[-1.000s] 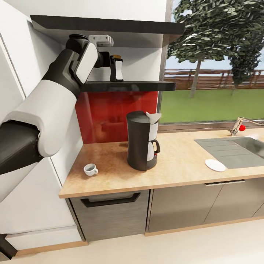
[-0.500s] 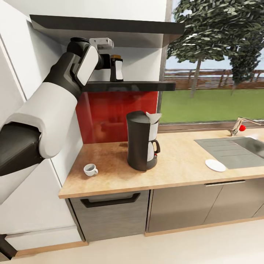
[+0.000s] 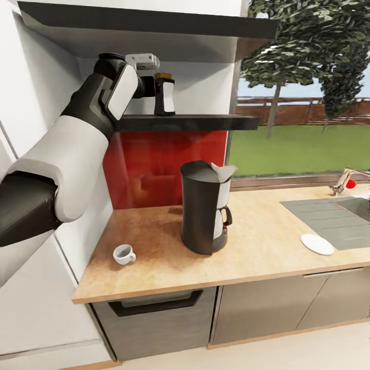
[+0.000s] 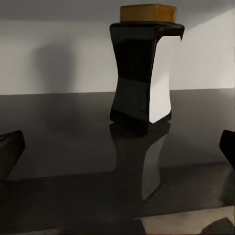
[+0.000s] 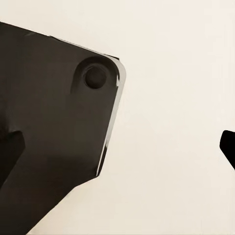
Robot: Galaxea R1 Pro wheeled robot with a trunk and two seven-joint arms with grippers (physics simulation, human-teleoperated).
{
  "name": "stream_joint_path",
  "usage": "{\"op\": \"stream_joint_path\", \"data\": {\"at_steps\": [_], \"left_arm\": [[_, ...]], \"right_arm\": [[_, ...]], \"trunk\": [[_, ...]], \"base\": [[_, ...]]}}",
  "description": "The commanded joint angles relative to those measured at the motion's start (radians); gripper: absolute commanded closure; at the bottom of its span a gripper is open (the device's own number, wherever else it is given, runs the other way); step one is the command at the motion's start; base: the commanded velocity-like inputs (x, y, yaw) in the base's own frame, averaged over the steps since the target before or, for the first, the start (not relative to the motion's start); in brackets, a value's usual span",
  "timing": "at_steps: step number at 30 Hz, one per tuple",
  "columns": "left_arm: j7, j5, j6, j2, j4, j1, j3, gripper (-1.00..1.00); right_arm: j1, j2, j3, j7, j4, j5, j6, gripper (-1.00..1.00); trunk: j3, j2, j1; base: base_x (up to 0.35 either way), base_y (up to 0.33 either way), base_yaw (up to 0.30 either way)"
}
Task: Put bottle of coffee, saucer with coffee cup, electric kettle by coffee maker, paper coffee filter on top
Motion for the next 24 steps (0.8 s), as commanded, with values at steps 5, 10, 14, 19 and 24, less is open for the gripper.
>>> {"op": "stream_joint_path", "data": {"at_steps": [5, 10, 14, 19, 24], "left_arm": [[0.009, 0.011, 0.003, 0.001, -0.002, -0.001, -0.005, -1.00], [0.009, 0.011, 0.003, 0.001, -0.003, -0.001, -0.005, -1.00], [0.009, 0.011, 0.003, 0.000, -0.004, -0.001, -0.005, -1.00], [0.009, 0.011, 0.003, 0.000, -0.004, -0.001, -0.005, -1.00], [0.008, 0.011, 0.003, 0.001, -0.004, -0.001, -0.006, -1.00]], "right_arm": [[0.000, -0.001, 0.004, -0.001, -0.002, -0.003, -0.001, -1.00], [0.000, -0.001, 0.004, -0.001, -0.002, -0.003, -0.001, -1.00], [0.000, -0.001, 0.004, -0.001, -0.002, -0.003, -0.001, -1.00], [0.000, -0.001, 0.004, -0.001, -0.002, -0.003, -0.001, -1.00], [0.000, -0.001, 0.004, -0.001, -0.002, -0.003, -0.001, -1.00]], "trunk": [[-0.002, -0.002, 0.001], [-0.002, -0.002, 0.001], [-0.002, -0.002, 0.001], [-0.002, -0.002, 0.001], [-0.002, -0.002, 0.001]], "base": [[0.272, 0.233, -0.251], [0.125, 0.123, -0.140], [0.012, 0.012, -0.014], [0.001, 0.001, -0.036], [0.000, 0.059, -0.210]]}}
